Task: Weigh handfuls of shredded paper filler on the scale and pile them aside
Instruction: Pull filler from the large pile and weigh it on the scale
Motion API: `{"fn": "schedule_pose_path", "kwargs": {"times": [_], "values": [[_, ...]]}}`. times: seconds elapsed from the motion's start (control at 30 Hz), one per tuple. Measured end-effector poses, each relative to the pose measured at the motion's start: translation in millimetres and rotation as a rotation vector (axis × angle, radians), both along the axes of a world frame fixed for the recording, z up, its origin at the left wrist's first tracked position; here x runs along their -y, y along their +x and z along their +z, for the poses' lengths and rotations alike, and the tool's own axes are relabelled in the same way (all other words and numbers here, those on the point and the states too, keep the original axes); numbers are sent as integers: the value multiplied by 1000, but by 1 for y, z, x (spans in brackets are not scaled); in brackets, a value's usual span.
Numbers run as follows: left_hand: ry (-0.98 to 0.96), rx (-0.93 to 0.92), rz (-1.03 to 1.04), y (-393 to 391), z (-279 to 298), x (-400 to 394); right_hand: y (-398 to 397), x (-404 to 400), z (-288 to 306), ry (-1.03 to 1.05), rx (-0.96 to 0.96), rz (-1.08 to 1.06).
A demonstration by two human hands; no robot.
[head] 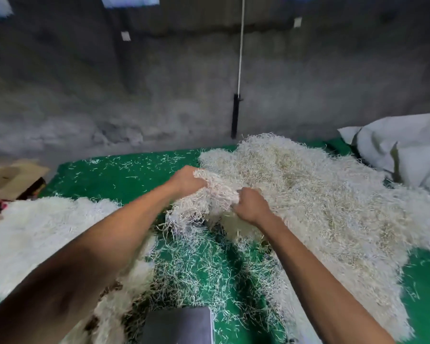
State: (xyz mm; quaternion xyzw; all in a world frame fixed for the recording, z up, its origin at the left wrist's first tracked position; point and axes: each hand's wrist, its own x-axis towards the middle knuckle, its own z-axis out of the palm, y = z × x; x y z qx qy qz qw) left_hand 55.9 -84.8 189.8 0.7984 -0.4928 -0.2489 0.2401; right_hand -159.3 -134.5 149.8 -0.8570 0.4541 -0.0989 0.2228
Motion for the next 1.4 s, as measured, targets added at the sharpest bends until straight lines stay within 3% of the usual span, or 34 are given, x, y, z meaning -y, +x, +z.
{"fn": "schedule_pose_path", "kwargs": {"times": [0.03,0.1,0.23,0.37,0.47,0.57,0.67,0.8,0.93,1.0,1.07,1.13,1.2,1.27,1.33,1.4], "values": [[-14,-109,71,5,3,3,1,-10,-1,5,15,95],[-38,-151,119,14,12,10,-2,-25,-3,15,41,206],[-195,114,-86,5,27,24,5,-28,15,-13,202,200],[-272,275,14,-11,21,51,17,-16,23,-317,112,160],[-302,336,27,-22,-1,75,9,-1,21,-332,71,145],[-211,428,196,10,-8,78,-15,2,5,-358,91,251],[-81,523,387,71,-4,63,-60,24,-17,-301,123,145],[-187,326,383,67,-23,70,-81,73,-56,-71,116,-98],[-242,43,342,46,-38,72,-68,85,-67,167,82,-111],[-304,-70,385,41,-37,71,-63,79,-61,28,10,-128],[-383,-170,408,33,-31,68,-52,67,-42,-321,-10,-156],[-418,-262,420,22,-24,67,-30,49,-24,-435,111,-96],[-407,-308,409,4,-16,64,-1,34,-10,-210,225,51],[-416,-334,400,-7,-8,60,22,19,-3,241,338,150],[-450,-358,462,1,6,48,27,8,-5,582,516,142],[-434,-324,575,23,18,22,17,3,-12,770,767,65]]}}
